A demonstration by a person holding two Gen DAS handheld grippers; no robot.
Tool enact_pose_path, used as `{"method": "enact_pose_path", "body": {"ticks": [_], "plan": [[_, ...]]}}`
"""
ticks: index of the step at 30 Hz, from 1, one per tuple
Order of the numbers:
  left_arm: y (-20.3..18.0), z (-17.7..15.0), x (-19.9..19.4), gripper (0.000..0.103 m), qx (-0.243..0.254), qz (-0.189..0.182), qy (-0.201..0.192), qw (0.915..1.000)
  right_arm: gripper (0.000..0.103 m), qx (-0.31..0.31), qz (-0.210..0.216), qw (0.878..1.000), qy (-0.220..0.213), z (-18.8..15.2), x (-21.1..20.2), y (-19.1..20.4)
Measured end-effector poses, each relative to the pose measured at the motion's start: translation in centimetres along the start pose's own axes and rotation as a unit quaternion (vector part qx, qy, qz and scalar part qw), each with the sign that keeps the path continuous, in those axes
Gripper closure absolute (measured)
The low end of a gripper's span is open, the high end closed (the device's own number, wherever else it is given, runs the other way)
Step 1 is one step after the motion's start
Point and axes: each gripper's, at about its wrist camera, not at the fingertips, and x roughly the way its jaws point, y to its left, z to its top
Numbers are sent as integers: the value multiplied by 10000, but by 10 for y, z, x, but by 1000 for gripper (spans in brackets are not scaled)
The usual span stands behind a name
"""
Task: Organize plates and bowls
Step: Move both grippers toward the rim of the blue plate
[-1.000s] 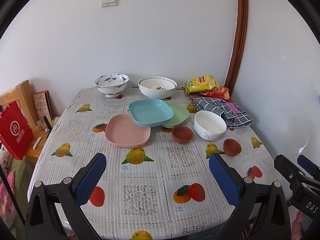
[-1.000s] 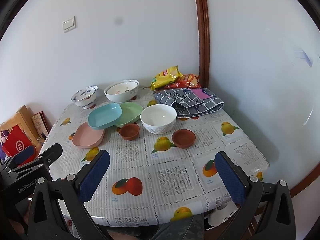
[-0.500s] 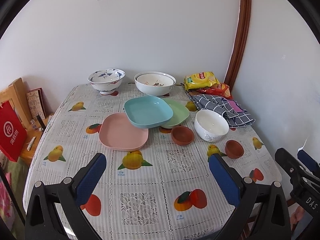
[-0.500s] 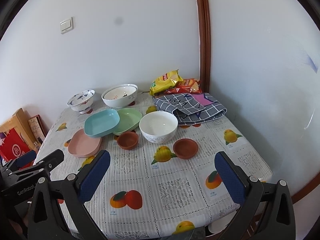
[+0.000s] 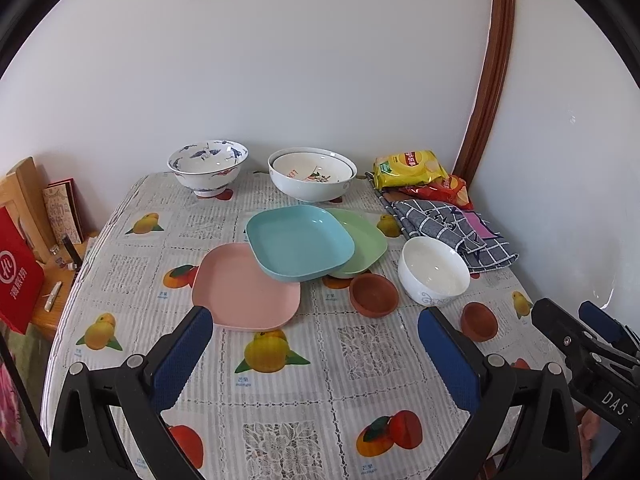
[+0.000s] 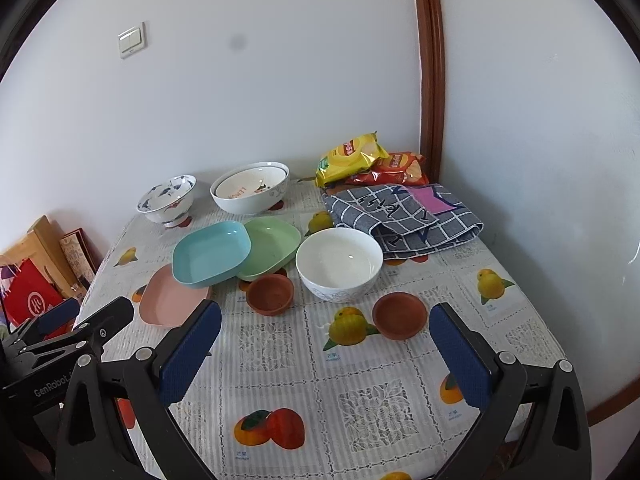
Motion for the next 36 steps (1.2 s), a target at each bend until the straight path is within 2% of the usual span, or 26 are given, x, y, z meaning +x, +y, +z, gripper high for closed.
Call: {"method": "enact_pose_path", "body": {"ticks": [6, 12, 17, 22, 24, 29, 33, 36], "plan": [[9, 15, 18, 0, -43, -98, 33, 9999, 3, -64, 21, 9998, 200, 15, 28, 10], [25, 30, 47, 0, -156, 115, 321, 9993, 3, -113, 256, 9991, 326, 29, 56, 22], [44, 36, 70, 0, -342, 291, 440, 9980, 8, -171, 420, 9979, 453, 37, 81, 31], [58, 40, 94, 8, -452, 279, 640, 9965, 8, -182, 554, 9968, 537, 45, 103, 41], [64, 41, 102, 11, -547, 206, 689, 9959, 13, -216, 589, 9964, 564, 47, 112, 45], [75, 46, 123, 13, -680, 287, 811, 9940, 17, -371, 629, 9951, 666, 54, 137, 57], [81, 52, 143, 17, -694, 316, 912, 9929, 29, -444, 720, 9932, 798, 56, 159, 65], [86, 54, 159, 19, -813, 296, 1009, 9911, 34, -571, 773, 9913, 897, 57, 175, 73]]}}
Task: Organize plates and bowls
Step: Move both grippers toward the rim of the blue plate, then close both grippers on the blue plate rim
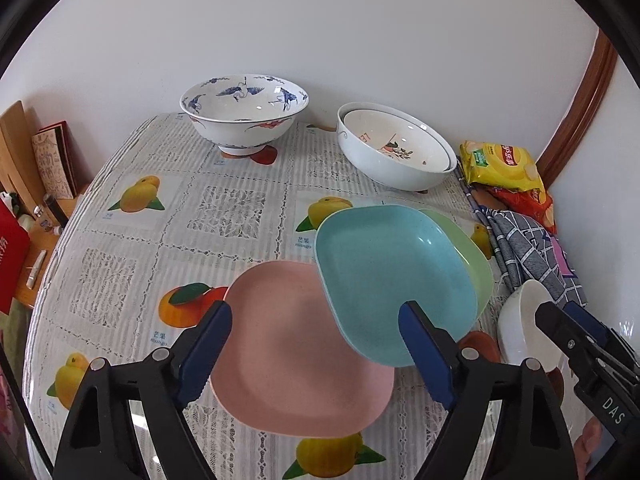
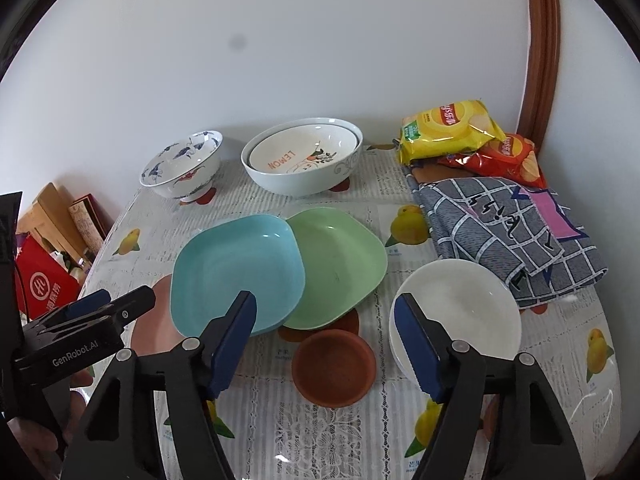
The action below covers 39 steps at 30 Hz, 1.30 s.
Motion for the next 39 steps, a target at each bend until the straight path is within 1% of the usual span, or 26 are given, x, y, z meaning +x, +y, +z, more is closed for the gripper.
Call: {"method": "enact_pose_path", "body": {"ticks": [4, 5, 6, 9, 13, 15, 17, 19, 23, 25, 26, 28, 29, 30, 31, 34, 37, 39], "plan": [[1, 7, 18, 19, 12, -17, 31, 10000, 38, -161, -39, 9998, 67, 7, 21, 7], [0, 9, 22, 20, 25, 7, 23, 10000, 41, -186, -31, 9998, 101, 9, 26, 8], [0, 11, 26, 21, 34, 29, 25, 10000, 45, -203, -15, 9997, 147, 10, 31, 8], [2, 18, 37, 27, -13, 23, 48, 10000, 47, -223, 35, 9995, 239, 13, 45, 11], [0, 25, 51, 30, 67, 21, 76, 9999, 50, -272, 130, 9990, 328, 13, 61, 13], [-2, 27, 57, 31, 112, 17, 67, 9999, 56, -265, 223, 9986, 408, 14, 69, 13], [-4, 29, 63, 32, 157, -3, 72, 9999, 57, -269, 199, 9984, 453, 13, 76, 13], [-7, 31, 68, 37, 227, -39, 104, 9997, 57, -247, 202, 9982, 510, 12, 82, 13], [-10, 33, 79, 44, 270, -35, 179, 9995, 60, -217, 221, 9976, 613, 11, 92, 13], [-9, 34, 83, 50, 232, -74, 231, 9994, 64, -249, 233, 9974, 638, 11, 96, 15], [-9, 34, 85, 52, 219, -70, 256, 9994, 69, -254, 257, 9972, 652, 11, 98, 15], [-8, 34, 89, 61, 195, -67, 301, 9993, 76, -262, 286, 9967, 709, 11, 102, 17], [-7, 34, 90, 63, 181, -83, 321, 9993, 81, -256, 300, 9965, 740, 12, 103, 17], [-7, 33, 91, 67, 173, -102, 344, 9992, 86, -250, 320, 9963, 752, 11, 105, 18], [-7, 33, 92, 72, 179, -118, 367, 9991, 86, -251, 330, 9963, 756, 11, 106, 18], [-9, 32, 90, 81, 175, -121, 321, 9993, 90, -288, 271, 9966, 719, 9, 106, 19], [-7, 32, 85, 88, 148, -123, 274, 9994, 94, -292, 213, 9971, 675, 9, 105, 18], [-3, 33, 81, 89, 85, -177, 256, 9995, 95, -215, 256, 9973, 653, 9, 102, 14]]}}
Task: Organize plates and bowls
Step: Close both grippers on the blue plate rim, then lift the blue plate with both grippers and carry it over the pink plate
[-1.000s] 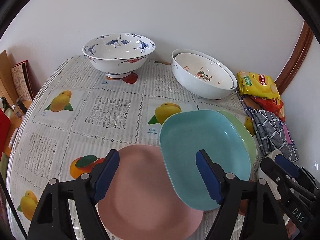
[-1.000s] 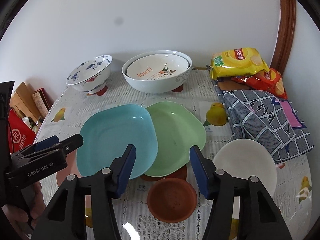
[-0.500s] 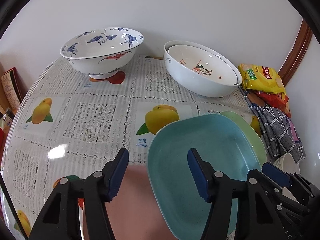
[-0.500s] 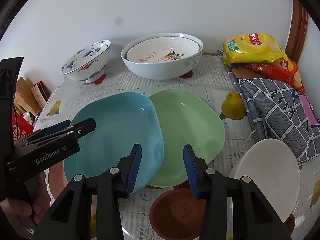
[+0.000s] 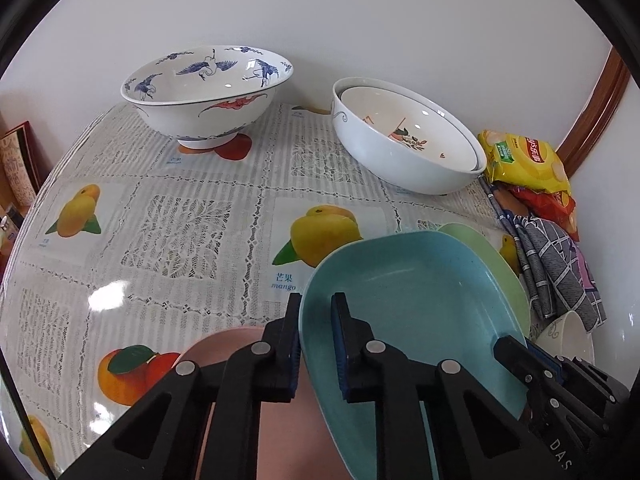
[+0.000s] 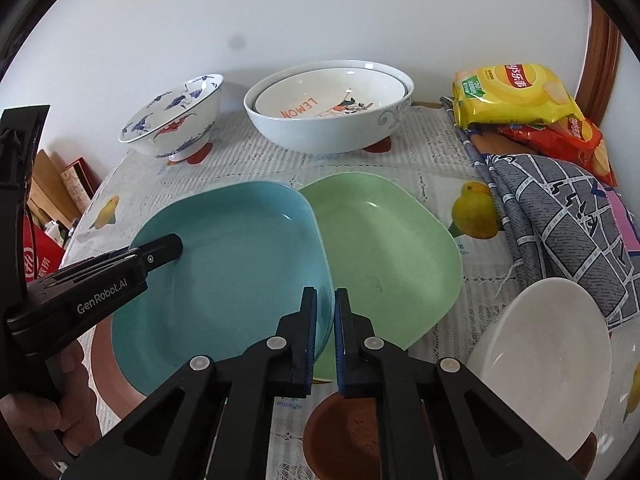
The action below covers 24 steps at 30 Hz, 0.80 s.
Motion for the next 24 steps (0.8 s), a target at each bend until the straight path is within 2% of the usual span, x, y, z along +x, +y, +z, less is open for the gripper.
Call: {"method": "enact_pose_path", "body": {"ticks": [3, 8, 24], "plan": [[0, -1, -8, 89, 46, 24, -56, 10000, 95, 105, 139, 9998, -37, -1, -8, 0], [-2, -3, -29, 89, 53, 19, -205, 9998, 95, 61, 125, 9997, -181, -3, -25, 6], [-13, -30, -110, 89, 85, -44, -648, 9979, 95, 112, 220, 9971, -716, -26, -109, 15]]}}
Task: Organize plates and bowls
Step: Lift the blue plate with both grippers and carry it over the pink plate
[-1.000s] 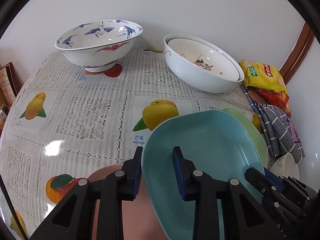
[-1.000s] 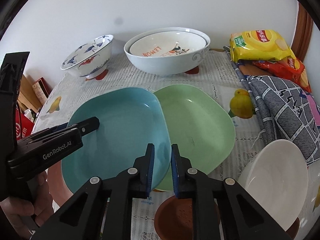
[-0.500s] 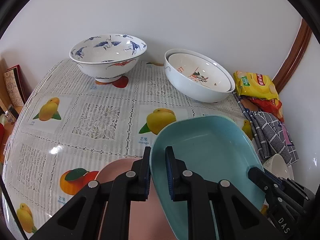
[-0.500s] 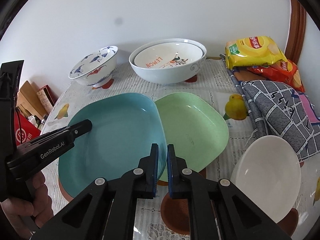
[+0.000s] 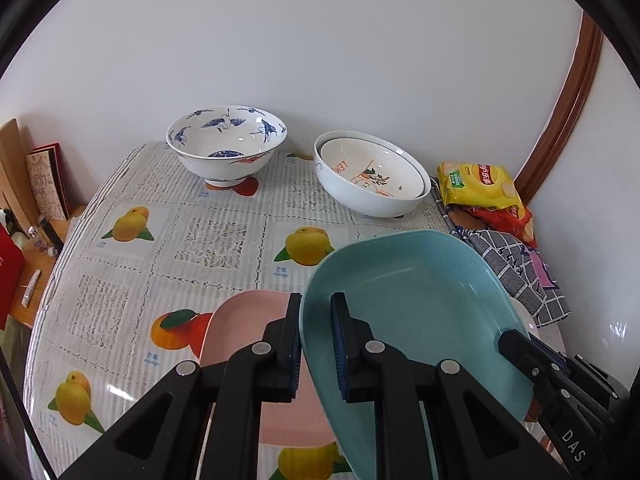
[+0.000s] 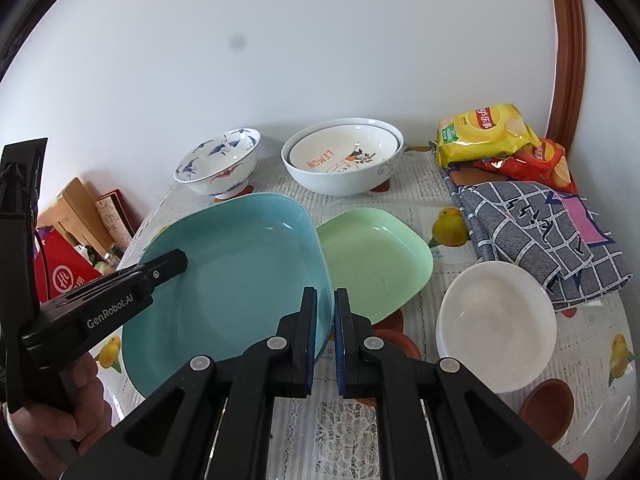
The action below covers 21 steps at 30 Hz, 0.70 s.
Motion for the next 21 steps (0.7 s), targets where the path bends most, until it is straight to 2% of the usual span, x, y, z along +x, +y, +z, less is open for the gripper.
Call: {"method": "enact_pose_path", "body": {"ticks": [10, 21], "plan": [[1, -23, -30, 89, -5, 38, -111, 9999, 95, -26, 8, 10000, -90, -23, -33, 8], [11, -49, -35, 89, -75, 26, -7, 10000, 95, -36, 0, 10000, 17, -50, -39, 14]]}}
